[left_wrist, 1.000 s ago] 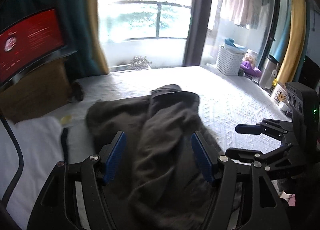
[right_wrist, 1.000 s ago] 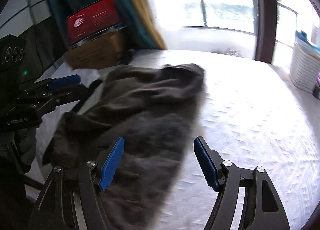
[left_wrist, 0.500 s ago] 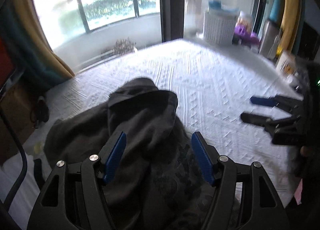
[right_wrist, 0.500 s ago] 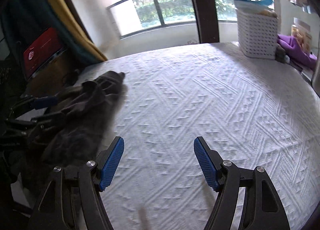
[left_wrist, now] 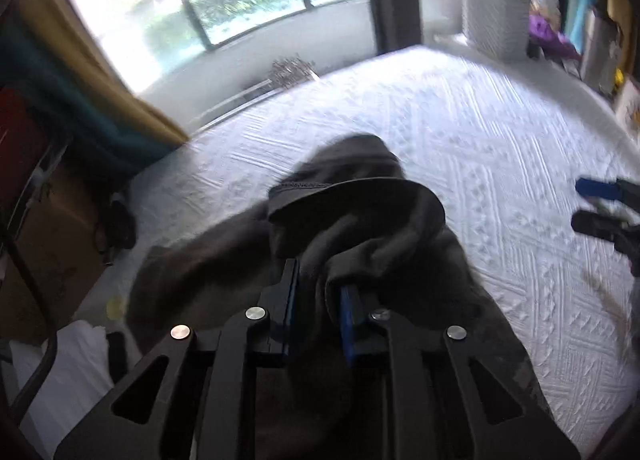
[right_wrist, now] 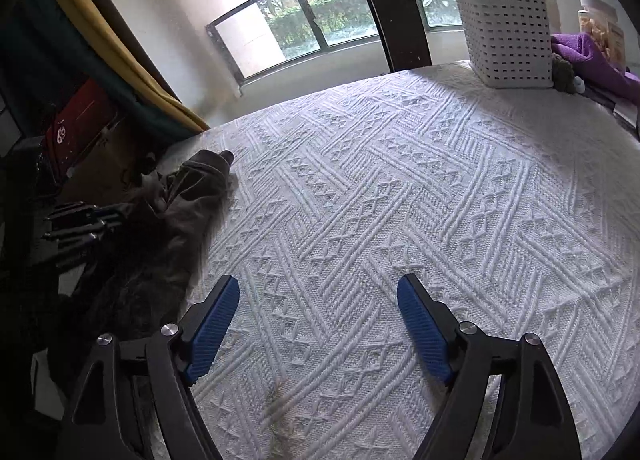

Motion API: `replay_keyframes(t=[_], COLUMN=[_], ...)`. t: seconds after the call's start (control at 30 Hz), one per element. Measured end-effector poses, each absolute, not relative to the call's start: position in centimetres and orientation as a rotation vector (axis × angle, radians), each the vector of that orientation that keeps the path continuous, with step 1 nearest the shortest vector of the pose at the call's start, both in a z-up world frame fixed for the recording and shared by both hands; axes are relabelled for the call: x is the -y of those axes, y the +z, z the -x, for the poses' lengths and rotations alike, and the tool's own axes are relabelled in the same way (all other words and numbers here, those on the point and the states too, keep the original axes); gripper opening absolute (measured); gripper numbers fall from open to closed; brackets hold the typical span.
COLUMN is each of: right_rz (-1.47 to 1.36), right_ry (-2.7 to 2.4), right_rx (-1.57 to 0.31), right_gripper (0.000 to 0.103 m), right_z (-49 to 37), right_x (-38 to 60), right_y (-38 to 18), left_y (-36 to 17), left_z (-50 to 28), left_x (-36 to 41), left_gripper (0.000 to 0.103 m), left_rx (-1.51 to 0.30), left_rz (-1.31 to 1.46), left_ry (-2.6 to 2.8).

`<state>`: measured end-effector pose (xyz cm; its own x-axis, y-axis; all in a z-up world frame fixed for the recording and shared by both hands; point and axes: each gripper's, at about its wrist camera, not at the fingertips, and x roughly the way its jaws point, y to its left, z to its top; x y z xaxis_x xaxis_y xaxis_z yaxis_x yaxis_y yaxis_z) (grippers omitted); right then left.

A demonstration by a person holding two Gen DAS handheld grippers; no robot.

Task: Fold small clothes
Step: 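Fold the shirt end over with the left tool and release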

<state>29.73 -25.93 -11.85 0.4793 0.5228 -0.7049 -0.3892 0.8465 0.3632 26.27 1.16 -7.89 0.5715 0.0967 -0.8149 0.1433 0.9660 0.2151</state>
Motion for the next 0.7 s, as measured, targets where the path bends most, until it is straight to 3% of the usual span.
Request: replay_keyframes(t=[0.43, 0.7], right_rz=[-0.073, -0.042], right_ry=[0.516, 0.455], right_rx=[-0.925, -0.966], right_gripper=[0.084, 0.084], right_z=[-29.3, -29.3], right_x=[24.7, 23.5], right_y=[-11.7, -11.4], left_y=[-6.6, -6.5], left_z=[-24.6, -22.6], left_x=[-10.9, -15.2], left_gripper=[0.012, 0.017], left_rx=[-0.919, -0.911], left_rz=[-0.139, 0.0], left_ry=[0.15, 0.171])
